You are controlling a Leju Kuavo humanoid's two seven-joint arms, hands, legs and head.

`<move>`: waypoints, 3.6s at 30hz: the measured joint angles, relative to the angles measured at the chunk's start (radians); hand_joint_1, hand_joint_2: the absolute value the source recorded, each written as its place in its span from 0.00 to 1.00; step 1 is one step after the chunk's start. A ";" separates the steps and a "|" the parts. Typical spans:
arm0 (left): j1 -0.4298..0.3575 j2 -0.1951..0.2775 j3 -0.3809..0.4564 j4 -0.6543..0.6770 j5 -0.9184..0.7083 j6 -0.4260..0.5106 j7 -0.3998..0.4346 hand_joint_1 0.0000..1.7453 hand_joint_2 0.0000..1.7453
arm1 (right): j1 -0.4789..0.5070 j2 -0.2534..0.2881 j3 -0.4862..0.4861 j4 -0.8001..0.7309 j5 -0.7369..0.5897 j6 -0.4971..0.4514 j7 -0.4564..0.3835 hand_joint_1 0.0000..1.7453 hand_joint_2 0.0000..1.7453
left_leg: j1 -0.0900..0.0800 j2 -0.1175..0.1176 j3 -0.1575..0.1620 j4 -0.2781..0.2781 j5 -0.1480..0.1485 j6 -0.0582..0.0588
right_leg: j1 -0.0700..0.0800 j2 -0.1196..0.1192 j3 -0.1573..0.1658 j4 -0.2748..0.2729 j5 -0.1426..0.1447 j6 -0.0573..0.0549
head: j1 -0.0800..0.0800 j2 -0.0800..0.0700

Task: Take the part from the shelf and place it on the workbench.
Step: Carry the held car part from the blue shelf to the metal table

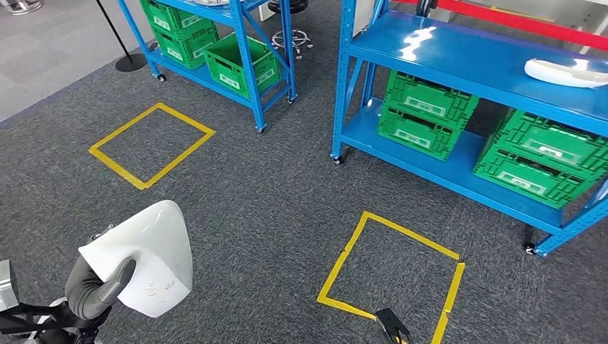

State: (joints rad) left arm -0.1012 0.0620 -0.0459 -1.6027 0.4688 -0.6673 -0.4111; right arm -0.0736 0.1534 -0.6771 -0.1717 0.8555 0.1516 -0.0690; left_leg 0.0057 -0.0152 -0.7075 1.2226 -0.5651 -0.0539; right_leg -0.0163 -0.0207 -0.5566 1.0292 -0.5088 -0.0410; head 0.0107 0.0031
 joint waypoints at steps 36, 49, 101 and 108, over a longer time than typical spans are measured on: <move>0.032 -0.001 0.055 -0.033 -0.020 0.007 -0.011 1.00 1.00 | -0.010 0.008 0.001 0.000 -0.004 0.012 -0.005 0.00 0.00 | -0.006 0.051 0.056 -0.090 0.067 0.012 | 0.011 -0.074 0.004 0.008 -0.011 0.000 | 0.000 0.000; 0.100 -0.013 0.080 -0.123 -0.060 0.036 -0.003 1.00 1.00 | -0.013 0.008 0.007 0.000 0.020 0.019 0.003 0.00 0.00 | -0.005 -0.046 0.121 -0.216 0.115 0.056 | 0.004 0.018 -0.112 0.250 -0.107 0.044 | 0.011 0.000; 0.001 0.017 0.066 0.008 -0.056 0.001 -0.035 1.00 1.00 | -0.004 -0.014 -0.001 0.000 -0.015 0.015 -0.006 0.00 0.00 | -0.018 0.098 0.120 -0.192 0.096 0.031 | 0.012 -0.096 0.002 0.012 -0.009 0.017 | 0.000 0.000; -0.021 0.011 0.064 0.009 -0.056 0.000 -0.037 1.00 1.00 | -0.009 -0.009 -0.005 0.000 -0.020 0.009 -0.006 0.00 0.00 | -0.003 0.009 0.130 -0.215 0.114 0.065 | 0.004 0.011 -0.078 0.197 -0.108 0.049 | 0.013 0.000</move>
State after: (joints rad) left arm -0.1223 0.0729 0.0179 -1.5939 0.4127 -0.6672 -0.4479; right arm -0.0825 0.1441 -0.6821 -0.1719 0.8356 0.1610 -0.0748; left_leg 0.0027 -0.0060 -0.5771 1.0076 -0.4507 0.0106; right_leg -0.0118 -0.0096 -0.6346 1.2264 -0.6167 0.0081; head 0.0234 0.0031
